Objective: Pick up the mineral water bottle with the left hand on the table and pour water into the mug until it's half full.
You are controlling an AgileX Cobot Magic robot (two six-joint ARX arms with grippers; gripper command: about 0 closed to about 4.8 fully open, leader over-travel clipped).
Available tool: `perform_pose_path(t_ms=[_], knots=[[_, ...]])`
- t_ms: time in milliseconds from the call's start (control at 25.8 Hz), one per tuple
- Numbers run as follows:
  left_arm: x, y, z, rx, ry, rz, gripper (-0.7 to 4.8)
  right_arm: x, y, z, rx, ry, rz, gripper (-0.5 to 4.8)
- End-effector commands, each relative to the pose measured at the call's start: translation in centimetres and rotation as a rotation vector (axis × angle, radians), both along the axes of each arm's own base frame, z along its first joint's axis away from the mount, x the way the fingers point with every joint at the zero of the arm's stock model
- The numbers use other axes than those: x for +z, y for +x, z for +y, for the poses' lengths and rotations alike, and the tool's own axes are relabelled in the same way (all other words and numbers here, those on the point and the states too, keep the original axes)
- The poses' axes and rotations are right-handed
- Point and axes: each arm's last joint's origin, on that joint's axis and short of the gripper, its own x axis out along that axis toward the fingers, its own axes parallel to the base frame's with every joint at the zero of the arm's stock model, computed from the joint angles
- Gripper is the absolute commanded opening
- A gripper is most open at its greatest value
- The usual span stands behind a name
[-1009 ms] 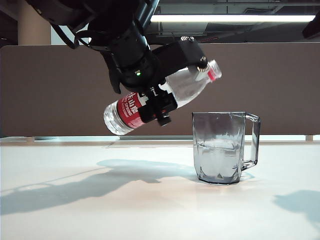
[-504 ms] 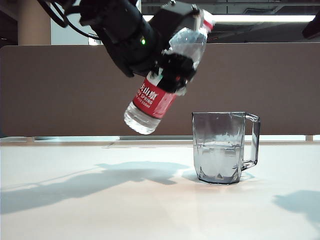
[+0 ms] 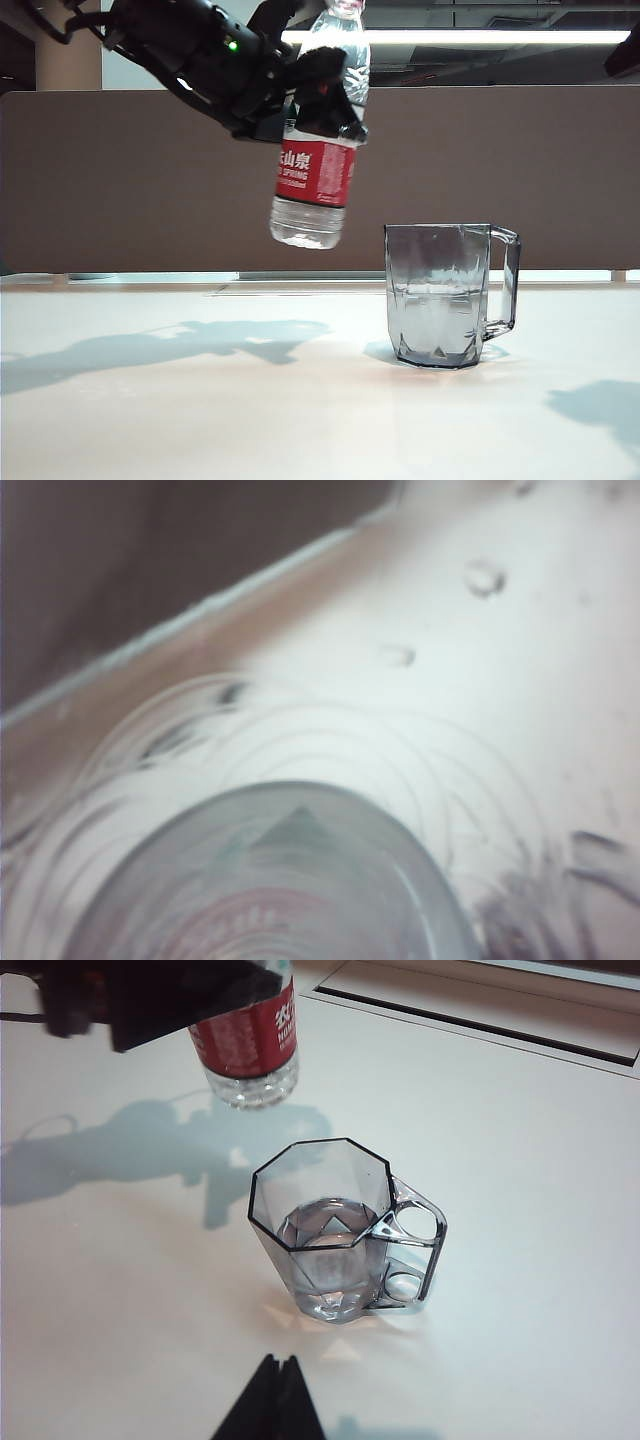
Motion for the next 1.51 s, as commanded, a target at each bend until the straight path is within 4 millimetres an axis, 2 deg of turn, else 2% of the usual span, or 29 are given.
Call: perform_pose_path(t_ms=[39, 349, 543, 698, 970, 1513], knots=[[0.5, 0.3, 0.9, -0.119, -0.047, 0.024, 2.95, 0.3, 0.0, 0.0, 0.006, 0.009, -0.02, -0.05], [-0.2, 1.0, 2.2, -0.085, -0.036, 0.051, 2.95, 0.3, 0.0, 0.0, 0.006, 0.008, -0.02, -0.05], [-1.5, 0.9, 3.0, -0.039, -0.082, 0.067, 2.95, 0.3, 0.0, 0.0, 0.006, 0.008, -0.02, -0.05], [-3.4, 0.1, 3.6, 0.007, -0.139, 0.106, 2.95, 0.1, 0.0, 0.0, 0.006, 0.001, -0.006, -0.05], [-5.7, -1.2, 4.8, 0.113, -0.196, 0.094, 2.95, 0.0, -0.1, 0.0, 0.006, -0.006, 0.006, -0.05], [-8.6, -3.2, 6.1, 0.148, -0.167, 0.073, 2.95, 0.0, -0.1, 0.0, 0.006, -0.006, 0.006, -0.05]])
